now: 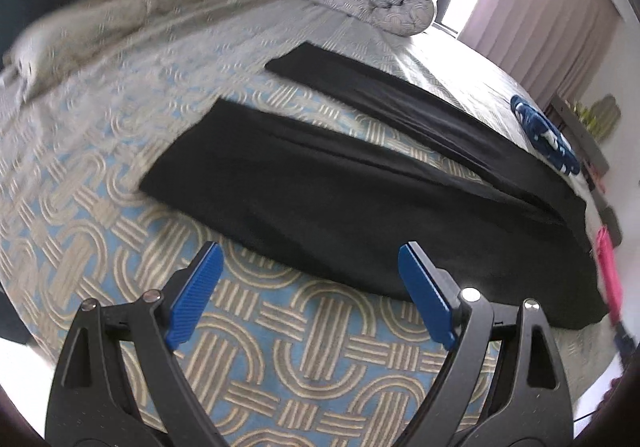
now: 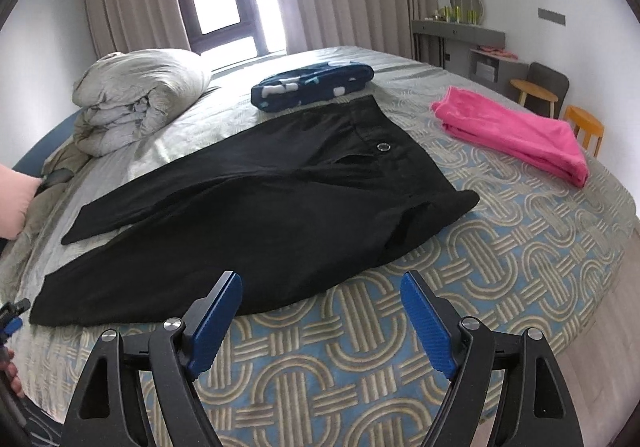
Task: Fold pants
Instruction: 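Lower the left tool onto the pant leg hem while the right tool lowers onto the waistband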
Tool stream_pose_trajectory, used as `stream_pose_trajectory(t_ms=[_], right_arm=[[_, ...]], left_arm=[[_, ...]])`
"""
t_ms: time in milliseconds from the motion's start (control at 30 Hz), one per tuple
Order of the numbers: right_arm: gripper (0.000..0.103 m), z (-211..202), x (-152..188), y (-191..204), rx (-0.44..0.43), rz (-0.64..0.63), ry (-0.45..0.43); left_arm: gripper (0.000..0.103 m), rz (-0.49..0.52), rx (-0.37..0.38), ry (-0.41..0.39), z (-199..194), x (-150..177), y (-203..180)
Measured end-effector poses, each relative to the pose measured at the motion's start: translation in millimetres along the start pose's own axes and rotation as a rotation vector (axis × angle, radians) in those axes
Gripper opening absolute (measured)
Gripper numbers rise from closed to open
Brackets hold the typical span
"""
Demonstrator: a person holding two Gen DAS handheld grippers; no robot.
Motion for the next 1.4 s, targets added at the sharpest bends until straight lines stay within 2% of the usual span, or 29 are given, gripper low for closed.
stream_pose_trajectory(t_ms=[167,467,700,767,867,1000,1200,1267,1333,1400], right_arm=[[0.083,8.5,-1.0,0.3,-0.001,-0.002,0.011],[0.083,16.5,-3.1,-4.8,0.007,0.013,0.022],[0.083,22.8,-4.3,-11.3,-0.014,0.056,0.053],[0.083,25.5,-4.4,-14.8,-0.053,0.093,0.074],[0.083,29.3,-4.4,-19.5,-0.137,0.154,0.1],[0.083,35.9,-7.8,-25.8,-0.228,0.237,0.128],[0.083,50.2,-16.9,-57.9,-0.399,0.483,0.151],[0.083,54.8,-20.2,-71.8,-0.401,0.552,0.151],[0.083,59.7,-24.5,-87.1,-0.366,0.615,0.151],[0.083,64.6,-27.5,-95.6,-0.378,0.648,0.146]], left_arm=[[0.089,-0.117,0.125,0.056,15.4,1.6,16.1],[0.088,-0.332,0.296,0.076,35.4,-14.2,46.5],[0.088,-0.407,0.333,0.064,44.8,-30.6,53.4],[0.087,-0.418,0.337,0.062,47.2,-34.0,55.1],[0.079,-0.425,0.326,0.064,49.8,-38.5,56.7],[0.078,-0.422,0.314,0.065,51.7,-41.6,54.8],[0.079,-0.419,0.308,0.052,55.8,-46.9,55.6],[0.079,-0.423,0.311,0.051,56.5,-49.2,56.7],[0.079,-0.42,0.308,0.053,57.4,-50.8,55.9],[0.079,-0.407,0.297,0.054,58.0,-51.2,54.5]])
Point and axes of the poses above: each gripper's, at about its wrist camera, not at the fingertips, and z roughly the way its jaws point, y to its left, x to its underside, the point moved 4 cm from there along z, roughly the way its jaws point, and after that the axes turned 15 degrees about y, right-handed, at the moved point
